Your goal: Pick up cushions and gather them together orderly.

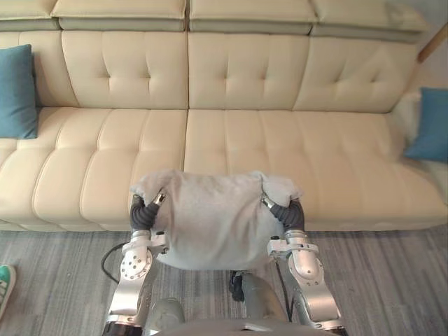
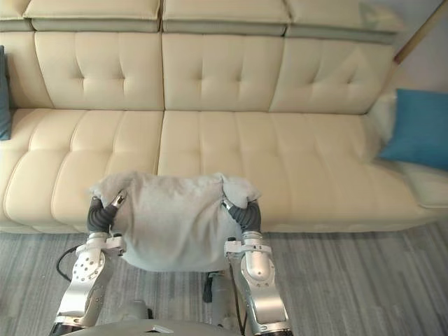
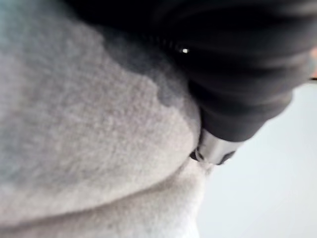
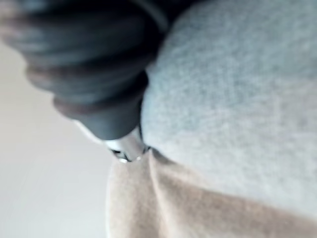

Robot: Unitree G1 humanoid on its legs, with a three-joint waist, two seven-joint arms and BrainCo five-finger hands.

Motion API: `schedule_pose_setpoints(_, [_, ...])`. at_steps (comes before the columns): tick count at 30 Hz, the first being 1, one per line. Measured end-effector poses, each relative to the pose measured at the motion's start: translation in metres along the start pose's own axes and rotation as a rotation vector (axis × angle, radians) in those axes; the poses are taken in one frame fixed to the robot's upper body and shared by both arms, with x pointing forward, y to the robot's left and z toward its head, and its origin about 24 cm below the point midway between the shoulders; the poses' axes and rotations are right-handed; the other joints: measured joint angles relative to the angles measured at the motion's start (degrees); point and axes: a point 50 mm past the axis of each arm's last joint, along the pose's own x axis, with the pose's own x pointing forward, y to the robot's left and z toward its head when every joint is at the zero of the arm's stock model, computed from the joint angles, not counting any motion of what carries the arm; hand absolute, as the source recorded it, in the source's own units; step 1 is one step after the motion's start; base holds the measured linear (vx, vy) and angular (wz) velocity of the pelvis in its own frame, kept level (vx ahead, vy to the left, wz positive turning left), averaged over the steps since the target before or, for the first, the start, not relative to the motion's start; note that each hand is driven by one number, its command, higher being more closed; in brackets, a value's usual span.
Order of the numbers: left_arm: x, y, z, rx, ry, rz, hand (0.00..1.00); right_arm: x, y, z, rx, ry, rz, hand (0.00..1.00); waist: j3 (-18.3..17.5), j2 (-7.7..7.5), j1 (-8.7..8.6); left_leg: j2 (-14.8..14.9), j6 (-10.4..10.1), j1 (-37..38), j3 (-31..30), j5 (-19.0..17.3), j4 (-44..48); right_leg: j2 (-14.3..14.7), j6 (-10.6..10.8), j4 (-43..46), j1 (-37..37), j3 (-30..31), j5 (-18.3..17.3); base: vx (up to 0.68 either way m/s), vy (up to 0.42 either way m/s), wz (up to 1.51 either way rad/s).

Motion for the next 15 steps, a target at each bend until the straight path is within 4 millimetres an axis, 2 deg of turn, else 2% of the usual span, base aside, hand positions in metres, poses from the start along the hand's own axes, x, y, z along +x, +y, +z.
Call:
schedule_pose_setpoints(1, [0.000, -0.003, 0.002, -0.014, -0.009, -0.002, 1.00, -0.001, -0.002, 0.007, -0.006, -0.029, 0.002, 1.00, -0.2, 0.40, -0.41, 0.0, -1.1, 1.6, -0.1, 1.2, -2.7, -1.2, -0.4, 5.6, -1.7, -0.9, -4.3, 0.42, -0.202, 0.46])
schedule_pose_setpoints(3, [-0.001, -0.006, 0.004, -0.036, -0.016, -0.002, 1.00, -0.003, -0.004, 0.013, -0.011, -0.051, 0.005, 1.00, -0.5, 1.15, -1.31, 2.0, -2.5, 2.0, -0.1, 2.7, -1.1, -0.8, -1.7, 7.5, -0.2, -3.9, -8.4, 0.45, -0.210, 0.51])
schedule_pose_setpoints(5, [-0.002, -0.008, 0.003, -0.047, -0.012, -0.002, 1.00, -0.007, -0.007, 0.016, -0.009, -0.058, 0.007, 1.00, -0.5, 1.20, -1.52, 5.5, -3.0, -1.1, 0.4, 5.7, 10.2, 1.0, -3.2, 6.8, 4.1, -6.1, -10.7, 0.40, -0.188, 0.24])
schedule_pose_setpoints(6, [-0.004, -0.008, 0.002, -0.047, -0.004, -0.007, 1.00, -0.011, -0.009, 0.020, -0.016, -0.072, 0.009, 1.00, -0.6, 1.25, -1.31, 7.5, -2.7, -3.7, 1.5, 10.2, 17.7, 1.9, -4.1, 6.1, 6.6, -6.5, -11.3, 0.30, -0.110, -0.03])
schedule_pose_setpoints(8, [-0.005, -0.009, 0.000, -0.050, 0.002, -0.017, 1.00, -0.011, -0.010, 0.027, -0.015, -0.100, 0.009, 1.00, -0.8, 1.26, -1.41, 9.0, -2.0, -7.4, 4.1, 13.5, 25.6, 1.9, -4.4, 3.6, 8.9, -5.7, -11.9, 0.26, -0.053, -0.11])
schedule_pose_setpoints(9, [-0.005, -0.011, 0.000, -0.055, 0.002, -0.022, 1.00, -0.010, -0.009, 0.030, -0.012, -0.117, 0.009, 1.00, -0.8, 1.38, -1.36, 9.6, -1.6, -9.9, 6.0, 12.3, 27.9, 1.9, -4.4, 2.3, 9.3, -5.1, -11.9, 0.25, 0.043, -0.10])
schedule_pose_setpoints(10, [-0.006, -0.012, 0.000, -0.056, 0.005, -0.025, 1.00, -0.010, -0.010, 0.029, -0.013, -0.115, 0.001, 1.00, -0.8, 1.42, -1.27, 10.4, 0.0, -12.6, 8.3, 10.1, 28.3, 1.8, -4.2, 0.9, 10.2, -4.7, -11.7, 0.19, 0.081, -0.07])
schedule_pose_setpoints(11, [-0.006, -0.012, 0.000, -0.057, 0.007, -0.024, 1.00, -0.010, -0.010, 0.029, -0.013, -0.111, -0.002, 1.00, -0.8, 1.42, -1.09, 10.6, 0.7, -13.5, 8.8, 9.1, 27.7, 1.7, -4.1, 0.4, 10.8, -4.6, -11.7, 0.18, 0.133, -0.12])
schedule_pose_setpoints(12, [-0.006, -0.012, -0.001, -0.056, 0.009, -0.026, 1.00, -0.011, -0.010, 0.027, -0.015, -0.101, -0.005, 1.00, -0.8, 1.33, 0.07, 10.7, 1.7, -14.8, 9.7, 7.4, 25.0, 1.4, -3.9, -0.3, 12.0, -3.9, -11.7, 0.14, 0.170, -0.17])
schedule_pose_setpoints(14, [-0.006, -0.012, -0.001, -0.055, 0.008, -0.026, 1.00, -0.011, -0.010, 0.025, -0.015, -0.093, -0.006, 1.00, -0.8, 1.31, 0.71, 10.1, 2.3, -16.0, 10.5, 7.1, 16.9, -0.4, -1.4, -0.2, 13.1, -3.1, -11.8, 0.13, 0.265, -0.15])
schedule_pose_setpoints(15, [-0.008, -0.012, -0.002, -0.058, 0.013, -0.025, 1.00, -0.012, -0.011, 0.022, -0.018, -0.077, -0.008, 1.00, -1.2, 1.92, 1.02, 9.3, 3.8, -15.1, 10.6, 12.9, 5.6, -1.3, 0.8, 0.5, 13.1, -1.9, -12.0, 0.10, 0.323, -0.22])
